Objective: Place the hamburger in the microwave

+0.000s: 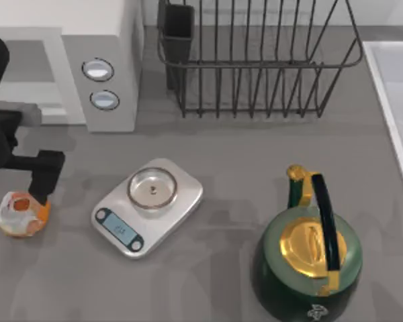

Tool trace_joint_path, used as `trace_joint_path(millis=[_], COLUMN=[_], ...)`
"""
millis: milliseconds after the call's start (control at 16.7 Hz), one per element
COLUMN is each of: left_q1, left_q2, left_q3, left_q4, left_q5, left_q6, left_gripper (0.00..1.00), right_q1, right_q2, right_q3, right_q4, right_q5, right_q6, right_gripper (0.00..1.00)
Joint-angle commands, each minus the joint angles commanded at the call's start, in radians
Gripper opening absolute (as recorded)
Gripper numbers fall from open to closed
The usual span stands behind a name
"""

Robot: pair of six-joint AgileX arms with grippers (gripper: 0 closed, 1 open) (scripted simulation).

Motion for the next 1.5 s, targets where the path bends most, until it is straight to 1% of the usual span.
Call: trace_joint_path(millis=[240, 360, 540, 840, 960, 1200, 1500], left_q1=[-0.002, -0.003, -0.002, 0.002, 0.002, 0.002, 0.002], left_q2=[-0.075, -0.086, -0.042, 0.133, 0.162, 0.163, 0.163], left_q3=[-0.047, -0.075, -0.114, -0.149, -0.152, -0.152, -0.152], left_q4=[-0.028, -0.011, 0.071, 0.284, 0.317, 0.318, 0.318], left_q5=[-0.001, 0.0, 0.0, 0.0, 0.001, 0.001, 0.001], left_q6=[-0.003, -0.003, -0.002, 0.005, 0.005, 0.005, 0.005], left_gripper=[1.0, 1.0, 1.0, 1.0, 1.0, 1.0, 0.62], right_q1=[0.0, 0.0, 0.0, 0.0, 0.0, 0.0, 0.0], right_q2=[0.0, 0.0, 0.0, 0.0, 0.0, 0.0, 0.0], right_q3=[0.0, 0.0, 0.0, 0.0, 0.0, 0.0, 0.0], right_q4=[0.0, 0.0, 0.0, 0.0, 0.0, 0.0, 0.0], right_q5=[0.0, 0.0, 0.0, 0.0, 0.0, 0.0, 0.0], right_q6=[0.0, 0.0, 0.0, 0.0, 0.0, 0.0, 0.0], right_gripper=[1.0, 1.0, 1.0, 1.0, 1.0, 1.0, 1.0])
